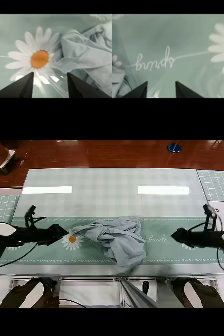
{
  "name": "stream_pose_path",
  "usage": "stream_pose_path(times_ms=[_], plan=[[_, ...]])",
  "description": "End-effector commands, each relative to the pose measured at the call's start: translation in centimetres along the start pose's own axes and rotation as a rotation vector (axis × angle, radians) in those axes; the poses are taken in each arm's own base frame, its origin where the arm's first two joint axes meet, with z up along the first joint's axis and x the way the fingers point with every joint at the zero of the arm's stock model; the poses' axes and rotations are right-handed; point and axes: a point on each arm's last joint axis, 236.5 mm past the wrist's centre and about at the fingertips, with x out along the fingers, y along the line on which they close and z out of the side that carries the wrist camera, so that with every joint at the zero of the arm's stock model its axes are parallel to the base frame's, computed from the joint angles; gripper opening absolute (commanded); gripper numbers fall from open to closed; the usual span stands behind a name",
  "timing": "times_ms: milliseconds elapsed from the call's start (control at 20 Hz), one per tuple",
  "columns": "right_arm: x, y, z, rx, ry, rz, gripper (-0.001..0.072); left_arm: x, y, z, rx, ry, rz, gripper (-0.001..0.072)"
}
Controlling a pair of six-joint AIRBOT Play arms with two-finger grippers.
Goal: Fold the shirts.
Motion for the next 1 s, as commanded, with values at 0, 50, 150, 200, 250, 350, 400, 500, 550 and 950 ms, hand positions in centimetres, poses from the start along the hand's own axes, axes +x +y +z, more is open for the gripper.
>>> stream_pose_path(times_ms=[0,50,150,200,250,350,400,500,550,950], plan=[[2.2,0.3,-3.4,0.09,0.049,0.094,0.0407,3.7,-0.7,-1.6,-0.026,0.132,-0.082,0.0505],[2.2,0.4,-3.4,0.088,0.049,0.094,0.0407,4.7,-0.6,-1.7,-0.021,0.144,-0.067,0.0505],[2.2,0.4,-3.6,0.086,0.059,0.095,0.0407,6.3,-0.8,-1.0,-0.002,0.11,-0.043,0.0505],[2.2,0.5,-4.0,0.083,0.076,0.099,0.0406,6.7,-1.0,-0.4,0.013,0.08,-0.034,0.0505],[2.1,0.5,-4.4,0.082,0.094,0.101,0.0406,7.0,-1.3,0.1,0.031,0.055,-0.026,0.0505],[2.1,0.6,-4.8,0.076,0.11,0.103,0.0406,7.2,-2.1,1.0,0.069,0.017,-0.021,0.0505],[2.1,0.6,-4.8,0.077,0.11,0.104,0.0407,7.2,-2.5,1.5,0.083,0.004,-0.023,0.0505],[2.1,0.6,-4.9,0.077,0.114,0.104,0.0406,7.0,-3.0,2.1,0.094,-0.011,-0.027,0.0505],[2.1,0.6,-5.0,0.077,0.117,0.105,0.0406,6.9,-3.2,2.3,0.097,-0.016,-0.029,0.0505],[2.0,1.1,-5.0,0.079,0.119,0.123,0.0406,6.3,-3.8,5.9,0.111,-0.141,-0.018,0.0505]])
